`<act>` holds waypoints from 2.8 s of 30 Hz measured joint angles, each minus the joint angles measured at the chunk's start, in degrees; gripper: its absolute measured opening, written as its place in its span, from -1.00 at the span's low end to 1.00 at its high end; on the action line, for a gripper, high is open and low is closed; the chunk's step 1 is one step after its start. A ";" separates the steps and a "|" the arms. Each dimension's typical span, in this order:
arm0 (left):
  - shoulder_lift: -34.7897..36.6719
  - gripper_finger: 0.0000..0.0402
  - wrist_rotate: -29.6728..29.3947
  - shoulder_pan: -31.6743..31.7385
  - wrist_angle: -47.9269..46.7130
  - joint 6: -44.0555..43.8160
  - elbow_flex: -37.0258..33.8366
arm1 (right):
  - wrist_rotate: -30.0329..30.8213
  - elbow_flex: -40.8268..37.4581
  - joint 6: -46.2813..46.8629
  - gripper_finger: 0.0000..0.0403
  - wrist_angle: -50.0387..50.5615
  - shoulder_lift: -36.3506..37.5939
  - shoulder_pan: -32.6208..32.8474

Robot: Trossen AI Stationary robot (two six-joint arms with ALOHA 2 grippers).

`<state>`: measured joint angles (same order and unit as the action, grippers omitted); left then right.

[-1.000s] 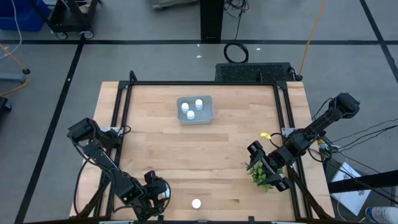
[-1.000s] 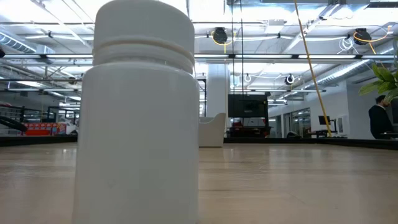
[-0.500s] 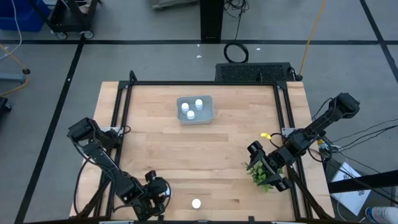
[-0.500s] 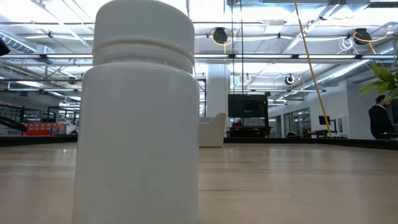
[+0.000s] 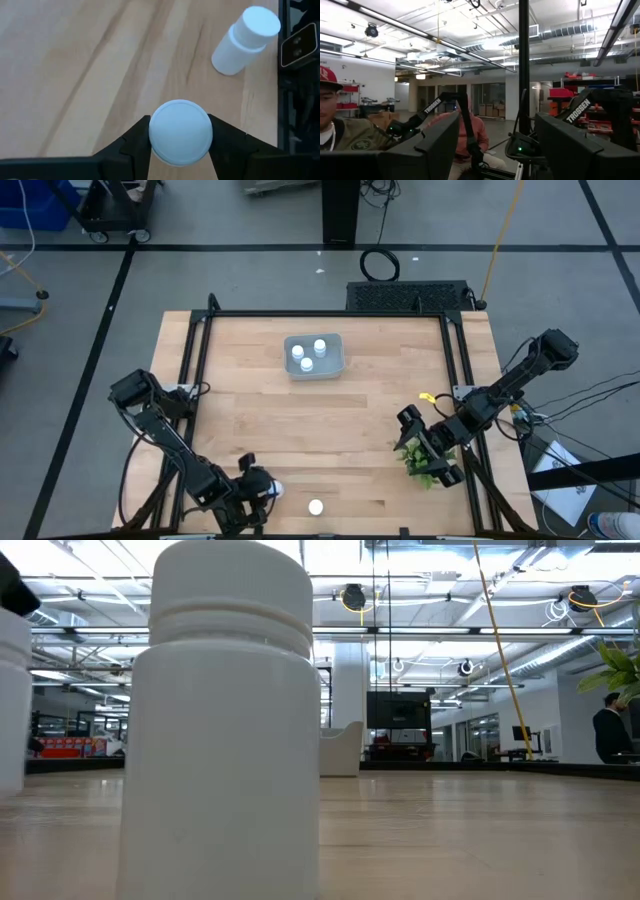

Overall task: Pick and place pill bottles into a basket
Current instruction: Put the white bottle into the gray bin

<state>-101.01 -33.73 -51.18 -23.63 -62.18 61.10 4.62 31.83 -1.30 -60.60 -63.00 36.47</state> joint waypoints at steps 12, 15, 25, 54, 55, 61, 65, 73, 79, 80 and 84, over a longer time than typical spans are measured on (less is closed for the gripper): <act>2.92 -0.15 -11.23 -1.49 1.30 4.62 0.01 | -0.09 0.00 0.17 0.26 0.00 0.00 0.00; 4.71 -0.18 -15.63 -2.53 1.04 7.03 0.00 | -0.11 0.00 0.15 0.26 0.00 0.00 0.00; 11.09 -0.13 -30.07 -4.78 0.71 17.38 0.00 | -0.11 0.00 0.14 0.26 0.00 0.00 0.00; 26.91 -0.08 -29.03 13.73 1.14 46.82 0.02 | -0.01 0.00 -0.36 0.26 0.02 0.00 0.00; 27.45 -0.09 -27.29 15.10 1.39 47.48 0.02 | 0.01 0.00 -0.39 0.26 0.02 0.00 0.00; 29.64 -0.18 -19.12 24.09 3.69 52.91 0.02 | 0.04 0.00 -0.90 0.26 0.02 0.00 0.00; 30.94 -0.14 -11.62 29.31 6.86 56.41 0.04 | 0.04 0.00 -0.90 0.26 0.03 0.00 0.01; 31.55 -0.18 -2.55 37.53 12.64 61.18 0.06 | 0.07 0.00 -0.90 0.26 0.04 0.00 0.00; 31.58 -0.18 5.81 45.54 14.28 61.64 0.06 | 0.07 0.00 -0.90 0.26 0.04 0.00 0.01; 31.56 -0.16 7.55 46.97 14.30 61.49 0.06 | 0.07 0.00 -0.91 0.26 0.04 0.00 0.02; 31.56 -0.07 13.61 52.19 14.94 61.27 0.06 | 0.08 0.00 -1.07 0.26 0.04 0.00 0.01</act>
<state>-69.45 -20.12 1.01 -8.69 -0.90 61.17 4.71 31.83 -2.37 -60.55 -63.00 36.48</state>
